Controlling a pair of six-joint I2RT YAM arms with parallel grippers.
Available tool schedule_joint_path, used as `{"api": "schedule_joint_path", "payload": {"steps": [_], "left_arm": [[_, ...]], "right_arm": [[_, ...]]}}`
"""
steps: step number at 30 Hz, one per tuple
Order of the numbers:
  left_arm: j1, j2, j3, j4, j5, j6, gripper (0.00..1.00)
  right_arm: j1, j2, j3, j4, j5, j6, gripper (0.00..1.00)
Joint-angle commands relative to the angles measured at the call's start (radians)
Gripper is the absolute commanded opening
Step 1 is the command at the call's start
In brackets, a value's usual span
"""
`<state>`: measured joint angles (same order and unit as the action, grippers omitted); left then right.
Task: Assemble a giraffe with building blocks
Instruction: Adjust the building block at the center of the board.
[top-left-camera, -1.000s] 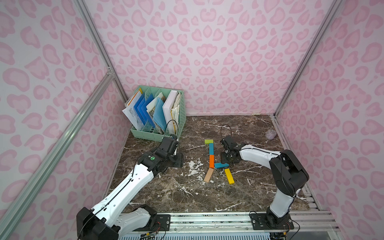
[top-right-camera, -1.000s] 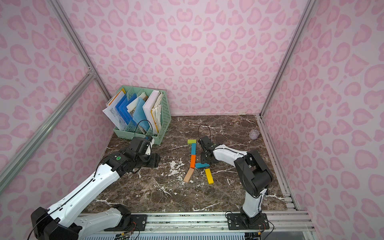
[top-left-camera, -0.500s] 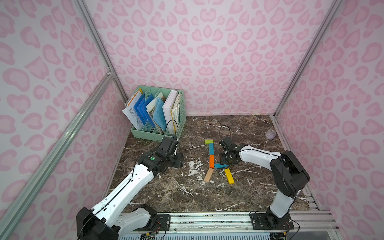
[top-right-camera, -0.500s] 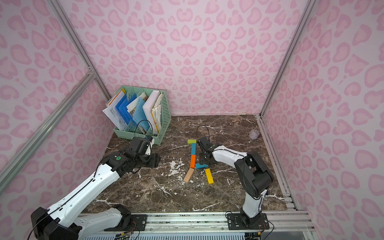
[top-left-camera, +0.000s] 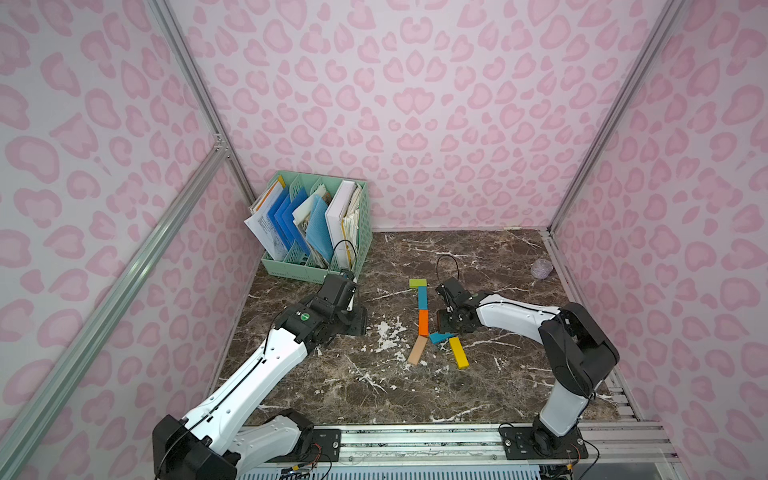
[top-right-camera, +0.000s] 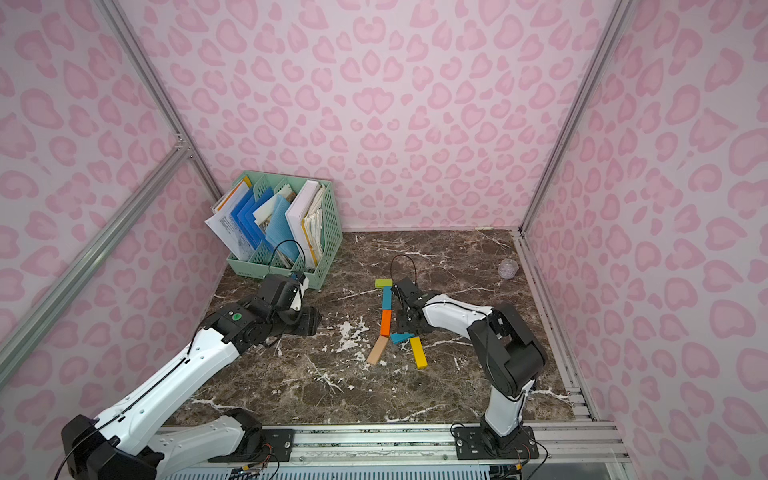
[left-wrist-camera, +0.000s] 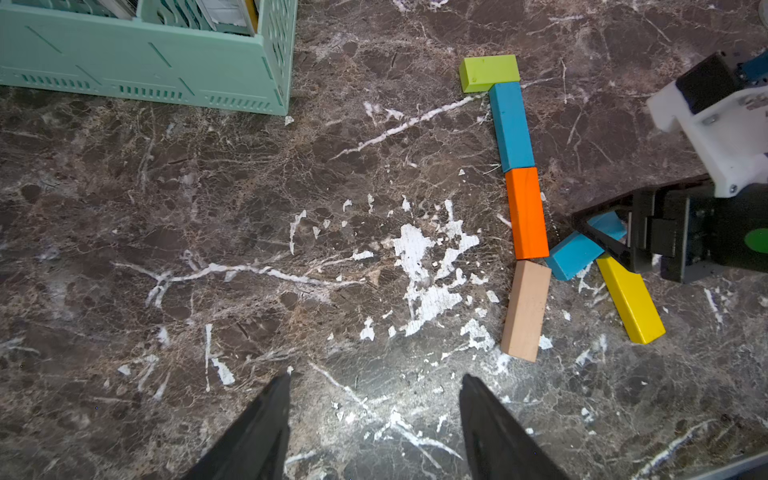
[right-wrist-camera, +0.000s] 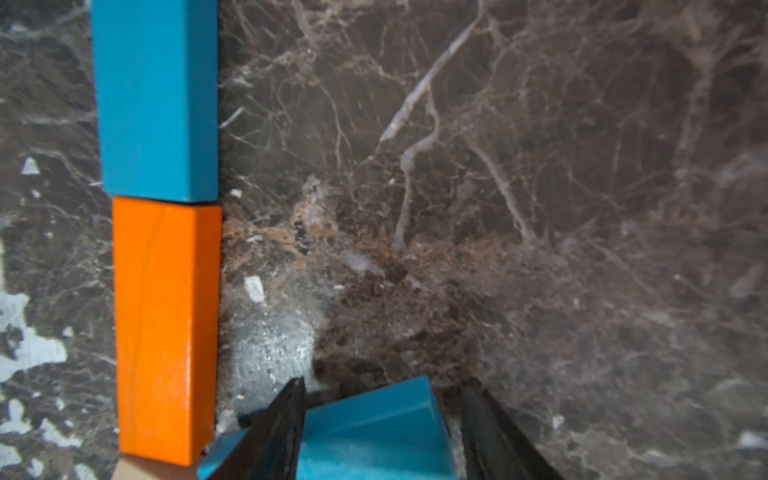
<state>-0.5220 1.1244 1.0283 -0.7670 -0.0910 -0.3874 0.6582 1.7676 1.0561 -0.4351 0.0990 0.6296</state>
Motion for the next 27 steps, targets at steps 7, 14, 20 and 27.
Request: {"api": "schedule_joint_path", "payload": {"steps": [7, 14, 20, 27], "left_arm": [[0.001, -0.009, 0.001, -0.008, 0.001, 0.005, 0.68], [0.001, -0.014, 0.003, -0.01, -0.004, 0.009, 0.68], [0.003, -0.005, 0.002, -0.008, -0.001, 0.007, 0.68], [0.001, 0.0, 0.0, -0.004, 0.001, 0.002, 0.68]], "right_arm": [[-0.001, -0.119, -0.03, 0.076, 0.025, -0.059, 0.74], [0.069, -0.16, -0.077, -0.049, 0.147, -0.222, 0.7], [0.122, -0.246, -0.167, -0.052, 0.101, -0.258, 0.74], [0.133, -0.219, -0.176, -0.053, 0.077, -0.283, 0.95]]}}
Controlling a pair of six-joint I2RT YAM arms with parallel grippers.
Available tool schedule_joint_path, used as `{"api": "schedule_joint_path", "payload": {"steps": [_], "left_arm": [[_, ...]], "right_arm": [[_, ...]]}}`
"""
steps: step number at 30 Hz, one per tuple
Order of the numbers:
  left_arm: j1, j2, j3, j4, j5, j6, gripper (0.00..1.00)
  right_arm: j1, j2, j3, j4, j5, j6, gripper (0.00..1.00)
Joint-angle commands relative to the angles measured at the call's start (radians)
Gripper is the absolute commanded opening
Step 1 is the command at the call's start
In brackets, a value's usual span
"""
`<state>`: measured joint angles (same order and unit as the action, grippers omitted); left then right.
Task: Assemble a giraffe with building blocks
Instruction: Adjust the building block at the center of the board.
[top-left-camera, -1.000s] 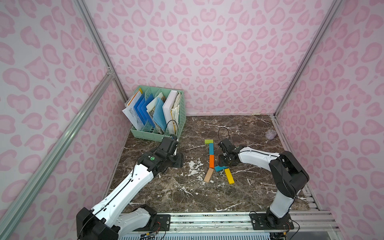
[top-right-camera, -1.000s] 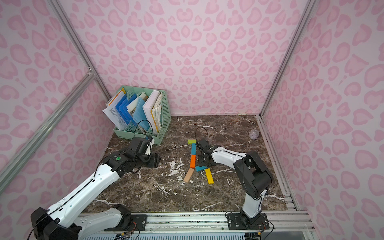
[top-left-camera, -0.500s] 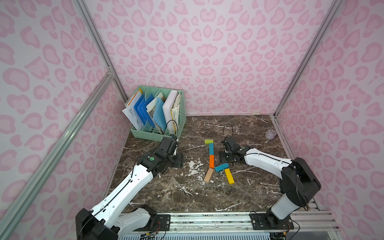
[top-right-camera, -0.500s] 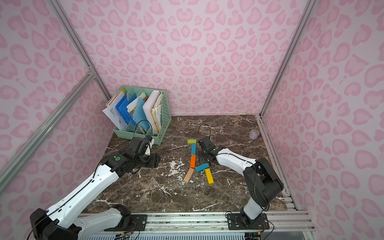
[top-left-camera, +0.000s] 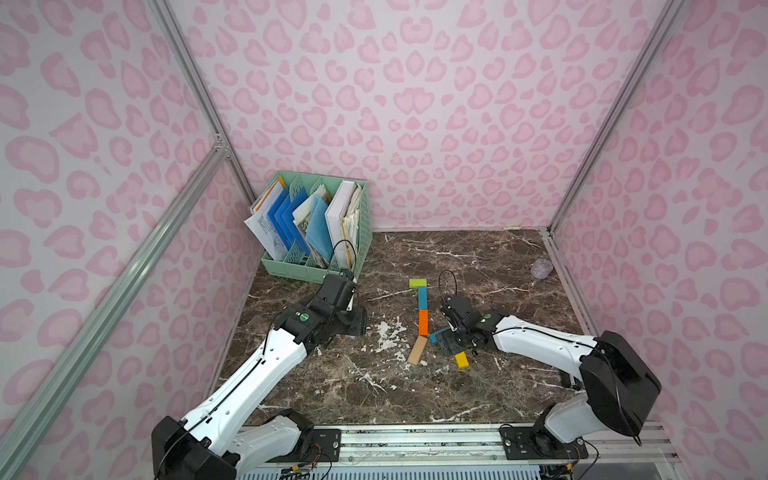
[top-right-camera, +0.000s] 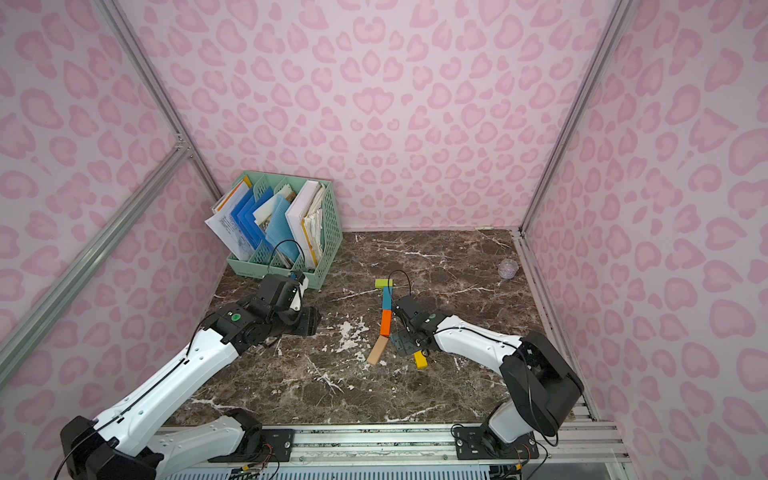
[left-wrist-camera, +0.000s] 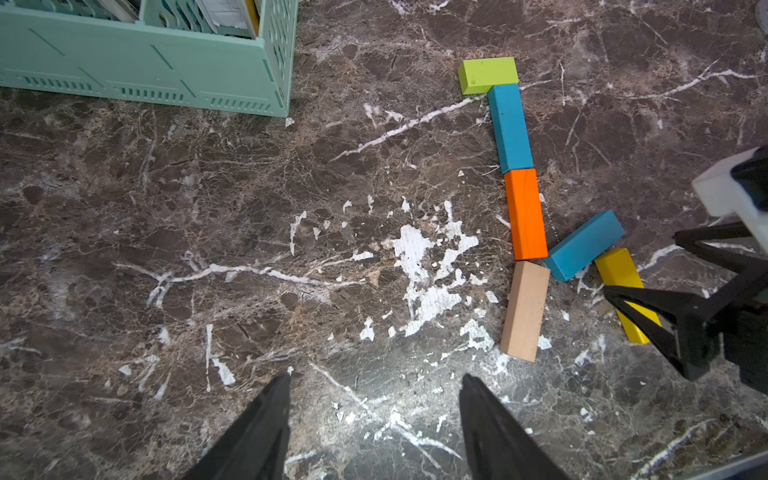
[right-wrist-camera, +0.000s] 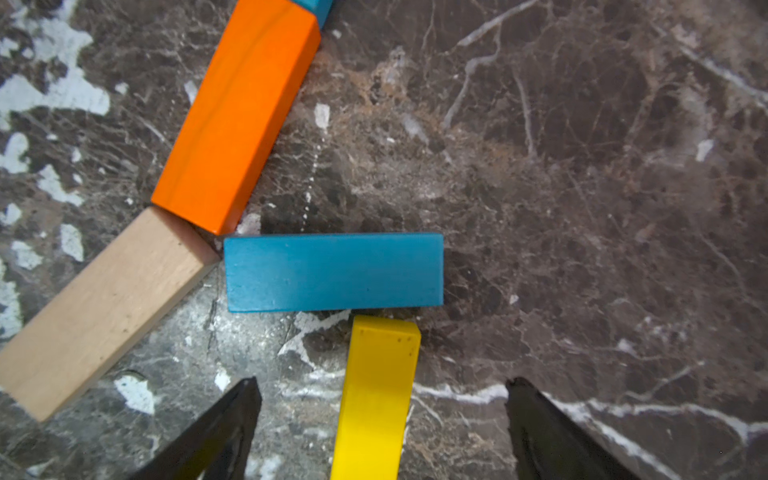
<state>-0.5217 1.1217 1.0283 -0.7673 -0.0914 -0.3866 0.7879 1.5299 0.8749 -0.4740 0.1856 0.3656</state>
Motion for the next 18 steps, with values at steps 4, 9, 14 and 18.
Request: {"api": "schedule_joint_path", "payload": {"steps": [4, 9, 14, 18], "left_arm": [[0.0, 0.001, -0.001, -0.004, -0.001, 0.002, 0.68], [0.002, 0.0, 0.002, -0.006, -0.005, 0.006, 0.68], [0.001, -0.002, 0.002, -0.007, -0.002, 0.005, 0.68], [0.002, -0.003, 0.005, -0.006, -0.003, 0.006, 0.68]], "right_arm": [[0.006, 0.059, 0.022, -0.006, -0.009, -0.015, 0.95], [0.006, 0.094, 0.038, -0.001, 0.001, -0.002, 0.95], [0.001, 0.113, 0.039, 0.01, 0.0, 0.036, 0.95], [-0.003, 0.125, 0.043, 0.023, -0.019, 0.057, 0.95]]}}
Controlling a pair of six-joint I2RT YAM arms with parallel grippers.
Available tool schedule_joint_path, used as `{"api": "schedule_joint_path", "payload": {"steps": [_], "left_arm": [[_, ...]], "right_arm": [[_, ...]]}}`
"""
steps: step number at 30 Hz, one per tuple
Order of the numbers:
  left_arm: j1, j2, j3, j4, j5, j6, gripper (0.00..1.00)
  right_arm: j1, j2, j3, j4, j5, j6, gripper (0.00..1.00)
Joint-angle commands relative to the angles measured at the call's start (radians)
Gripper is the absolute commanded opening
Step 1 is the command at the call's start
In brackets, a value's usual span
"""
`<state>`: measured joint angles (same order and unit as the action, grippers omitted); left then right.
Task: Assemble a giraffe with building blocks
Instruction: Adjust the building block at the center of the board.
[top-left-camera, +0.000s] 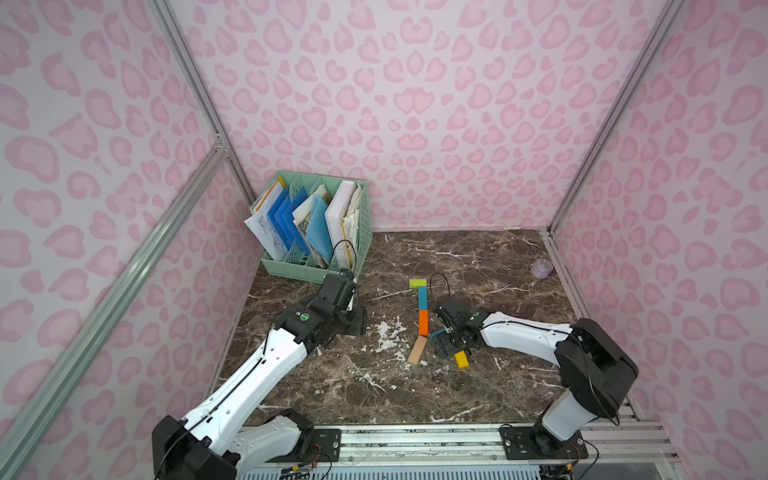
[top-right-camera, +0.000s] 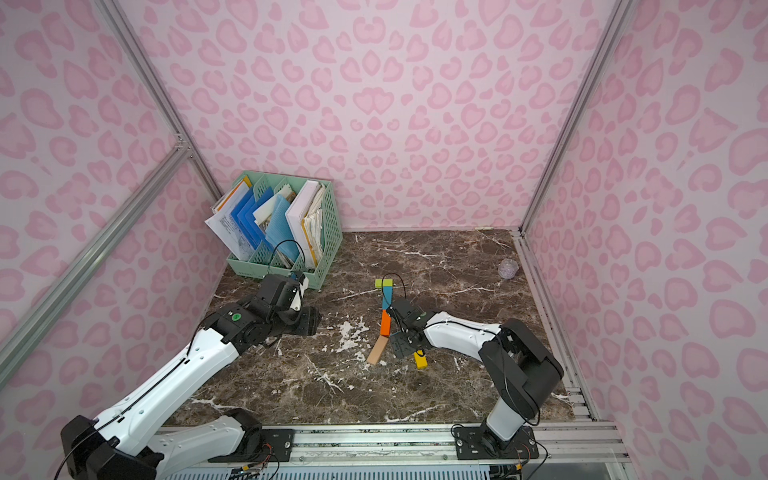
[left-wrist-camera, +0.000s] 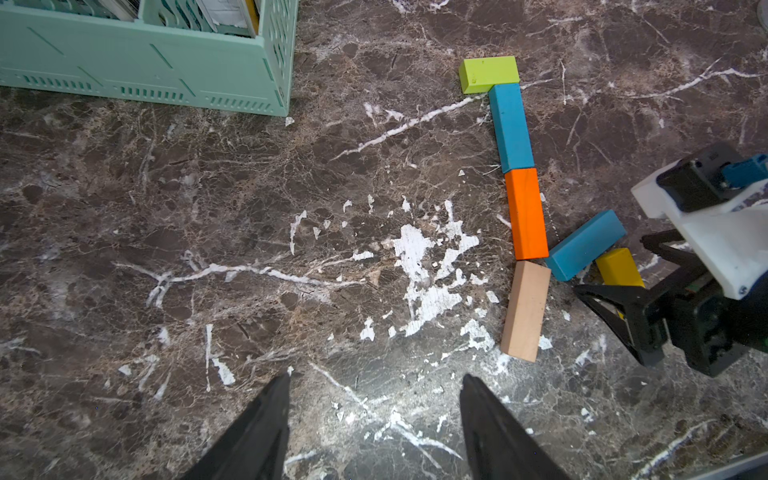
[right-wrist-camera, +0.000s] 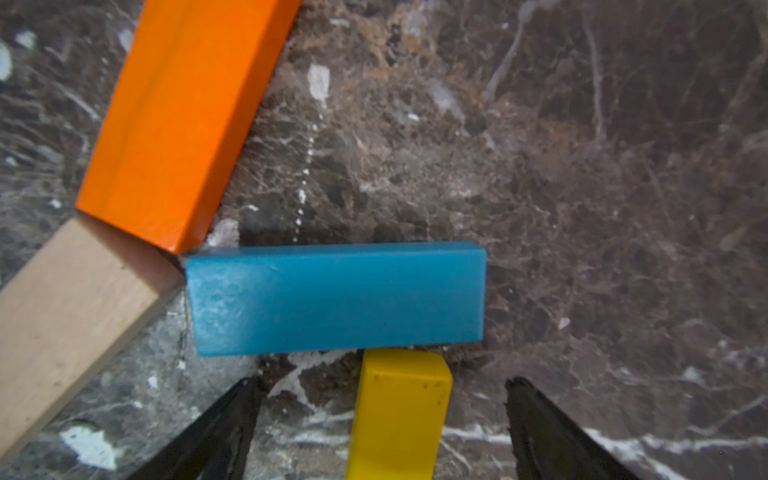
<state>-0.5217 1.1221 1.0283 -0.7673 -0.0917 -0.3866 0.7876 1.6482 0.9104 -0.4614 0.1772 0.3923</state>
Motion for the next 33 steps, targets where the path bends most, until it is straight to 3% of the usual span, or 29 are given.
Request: {"api": "schedule_joint_path", "payload": {"steps": [1, 33], "left_arm": [[0.002, -0.004, 0.003, -0.007, -0.002, 0.006, 0.68], [0.002, -0.007, 0.002, -0.005, -0.002, 0.005, 0.68]], "right_arm": [[-0.003, 0.009, 0.009, 0.012, -0.015, 0.037, 0.95], [-0.062, 0.052, 0.032, 0.056, -0.12, 0.125, 0.95]]}}
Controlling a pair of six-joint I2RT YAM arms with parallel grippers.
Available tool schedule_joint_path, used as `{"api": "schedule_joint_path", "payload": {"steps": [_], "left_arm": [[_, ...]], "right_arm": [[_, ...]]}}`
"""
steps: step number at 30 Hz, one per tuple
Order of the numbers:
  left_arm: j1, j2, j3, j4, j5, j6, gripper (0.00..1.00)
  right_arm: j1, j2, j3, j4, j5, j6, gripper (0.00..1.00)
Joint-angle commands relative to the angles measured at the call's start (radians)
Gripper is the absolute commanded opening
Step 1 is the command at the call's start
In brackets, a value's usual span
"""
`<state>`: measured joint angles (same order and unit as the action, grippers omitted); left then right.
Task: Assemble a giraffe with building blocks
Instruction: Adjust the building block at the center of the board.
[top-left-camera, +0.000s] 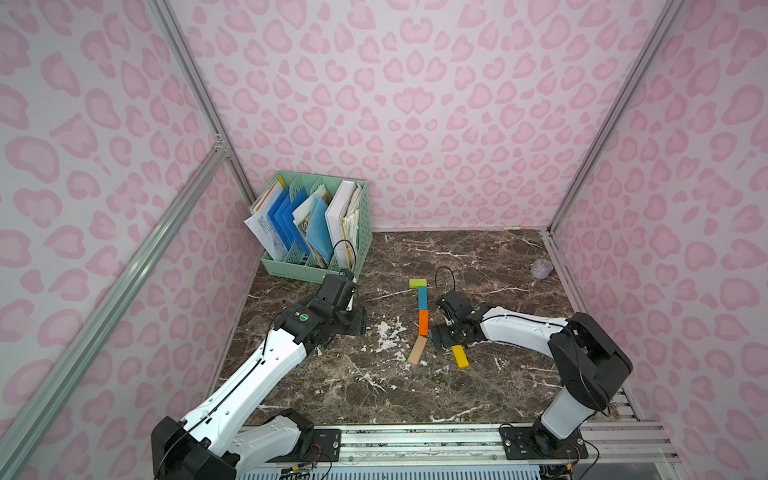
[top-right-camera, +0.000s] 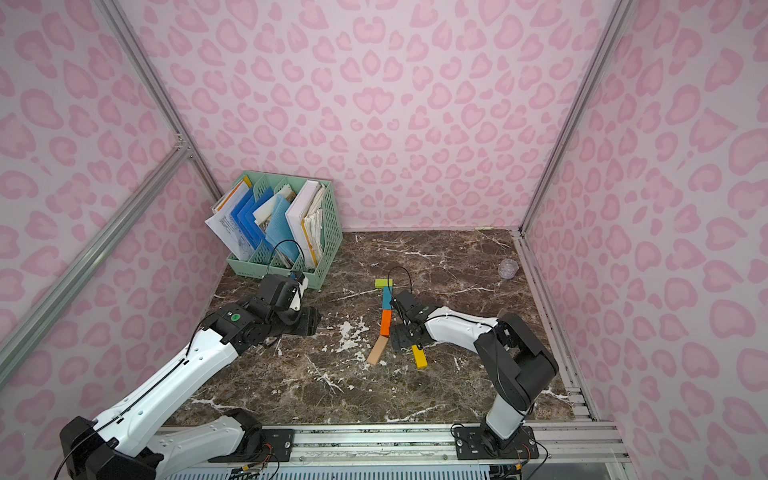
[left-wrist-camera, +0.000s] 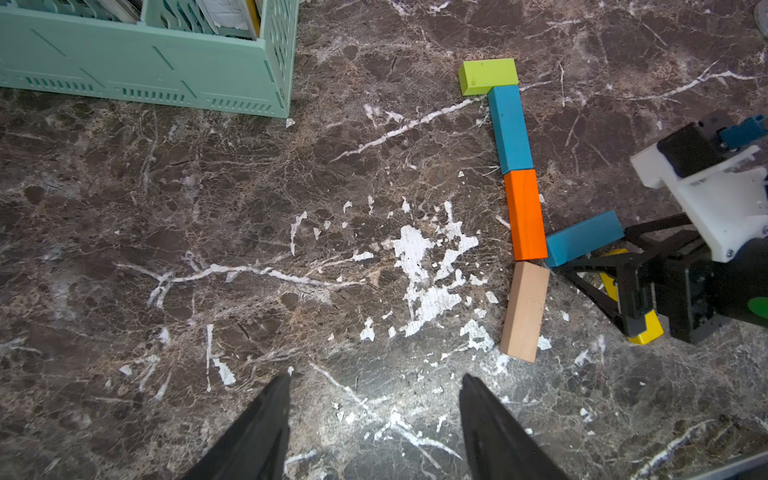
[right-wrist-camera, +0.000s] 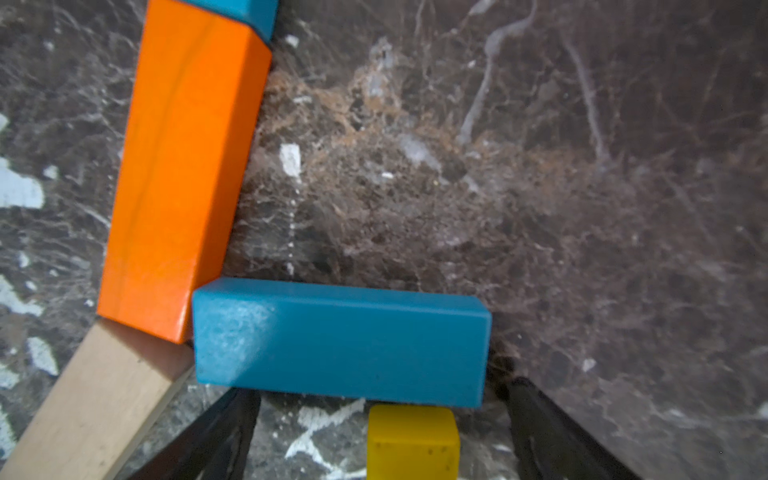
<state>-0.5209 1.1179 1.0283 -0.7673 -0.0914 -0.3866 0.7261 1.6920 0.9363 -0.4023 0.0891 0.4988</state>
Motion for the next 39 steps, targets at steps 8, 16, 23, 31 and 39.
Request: {"api": "schedule_joint_path", "payload": {"steps": [8, 16, 23, 31, 39], "left_arm": [[0.001, -0.002, 0.001, -0.005, -0.001, 0.005, 0.68], [0.001, 0.0, 0.0, -0.004, -0.001, 0.005, 0.68], [0.001, -0.001, 0.0, -0.004, -0.001, 0.005, 0.68], [0.001, 0.001, 0.002, -0.005, -0.002, 0.005, 0.68], [0.001, 0.003, 0.001, -0.004, -0.001, 0.005, 0.68]], "right_arm": [[-0.002, 0.022, 0.015, 0.0, -0.037, 0.027, 0.95], [-0.002, 0.02, 0.013, 0.003, -0.043, 0.029, 0.96], [-0.002, 0.031, 0.02, 0.009, -0.046, 0.027, 0.96], [0.001, 0.004, 0.006, 0.014, -0.068, 0.014, 0.96], [-0.009, -0.124, -0.026, 0.028, -0.101, 0.01, 0.96]]}}
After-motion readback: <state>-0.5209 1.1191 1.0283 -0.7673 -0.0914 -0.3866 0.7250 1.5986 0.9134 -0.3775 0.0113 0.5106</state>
